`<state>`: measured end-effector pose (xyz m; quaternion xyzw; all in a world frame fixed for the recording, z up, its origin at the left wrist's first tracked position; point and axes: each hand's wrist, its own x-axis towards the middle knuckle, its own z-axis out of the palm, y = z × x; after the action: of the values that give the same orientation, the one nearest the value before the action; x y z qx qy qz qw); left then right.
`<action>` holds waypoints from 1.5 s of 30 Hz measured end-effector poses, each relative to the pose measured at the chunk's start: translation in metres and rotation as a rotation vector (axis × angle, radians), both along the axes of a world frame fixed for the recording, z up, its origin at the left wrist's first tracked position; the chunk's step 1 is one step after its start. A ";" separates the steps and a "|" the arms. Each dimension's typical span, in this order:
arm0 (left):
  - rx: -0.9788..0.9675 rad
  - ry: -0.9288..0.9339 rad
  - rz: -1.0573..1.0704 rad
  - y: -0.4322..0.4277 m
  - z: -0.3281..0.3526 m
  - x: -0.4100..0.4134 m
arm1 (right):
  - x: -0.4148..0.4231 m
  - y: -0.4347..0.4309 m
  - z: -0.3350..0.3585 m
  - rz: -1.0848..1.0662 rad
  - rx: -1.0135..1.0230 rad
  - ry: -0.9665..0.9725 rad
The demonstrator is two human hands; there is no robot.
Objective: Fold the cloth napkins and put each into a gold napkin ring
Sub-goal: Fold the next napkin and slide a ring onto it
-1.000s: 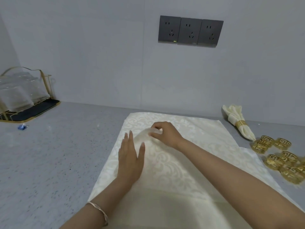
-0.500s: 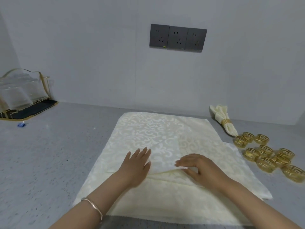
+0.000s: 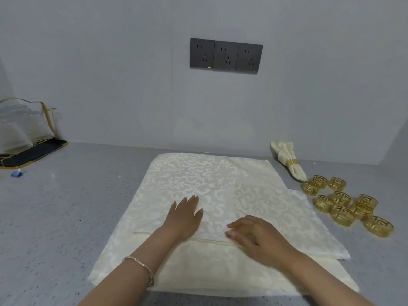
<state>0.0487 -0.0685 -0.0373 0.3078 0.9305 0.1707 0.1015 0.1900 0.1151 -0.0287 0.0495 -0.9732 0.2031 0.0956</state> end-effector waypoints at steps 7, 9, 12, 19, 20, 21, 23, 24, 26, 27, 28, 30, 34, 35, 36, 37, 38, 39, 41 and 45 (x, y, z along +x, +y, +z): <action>-0.023 0.200 0.077 0.013 -0.017 0.004 | -0.050 -0.009 0.019 -0.069 -0.086 0.036; -0.051 0.243 0.083 0.014 -0.020 0.004 | -0.074 -0.017 0.017 -0.037 -0.017 0.011; -0.086 0.279 0.079 0.014 -0.022 0.003 | -0.106 -0.023 -0.001 0.011 0.089 -0.149; -0.100 0.338 0.078 0.014 -0.028 0.001 | -0.127 0.007 -0.024 -0.071 0.168 -0.245; -0.099 0.340 0.078 0.014 -0.027 0.001 | -0.128 0.013 -0.023 -0.090 0.169 -0.247; -0.100 0.339 0.078 0.014 -0.027 0.001 | -0.129 0.019 -0.023 -0.109 0.171 -0.251; -0.097 0.327 0.077 0.014 -0.027 0.000 | -0.131 0.031 -0.021 -0.152 0.190 -0.263; -0.091 0.318 0.079 0.014 -0.027 0.000 | -0.132 0.036 -0.021 -0.171 0.202 -0.275; -0.085 0.312 0.077 0.014 -0.024 0.002 | -0.134 0.044 -0.017 -0.201 0.216 -0.309; -0.087 0.304 0.074 0.015 -0.024 0.002 | -0.135 0.047 -0.013 -0.206 0.211 -0.334; -0.091 0.293 0.073 0.015 -0.023 0.002 | -0.136 0.048 -0.008 -0.212 0.174 -0.358; -0.117 0.276 0.066 0.015 -0.020 0.001 | -0.135 0.056 0.006 -0.236 0.076 -0.372; -0.145 0.252 0.043 0.022 -0.010 0.000 | -0.118 0.100 0.036 -0.333 0.029 -0.389; -0.137 0.245 0.028 0.027 -0.008 0.001 | -0.111 0.113 0.040 -0.374 -0.003 -0.430; -0.122 0.241 0.007 0.033 -0.007 0.003 | -0.105 0.125 0.042 -0.399 0.003 -0.483; -0.105 0.238 -0.015 0.041 -0.006 0.005 | -0.099 0.136 0.044 -0.418 0.045 -0.542; -0.092 0.237 -0.037 0.049 -0.006 0.006 | -0.096 0.143 0.043 -0.426 0.087 -0.584; -0.086 0.238 -0.054 0.057 -0.007 0.008 | -0.094 0.149 0.041 -0.427 0.105 -0.597; -0.079 0.233 -0.065 0.072 -0.011 0.012 | -0.093 0.158 0.034 -0.433 0.067 -0.567; -0.062 0.188 -0.033 0.085 -0.020 0.020 | -0.093 0.165 0.028 -0.461 -0.006 -0.451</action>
<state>0.0689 0.0168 -0.0574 0.3343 0.9356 0.1105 0.0262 0.0969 0.2804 -0.0007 -0.2185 -0.9549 0.1850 -0.0788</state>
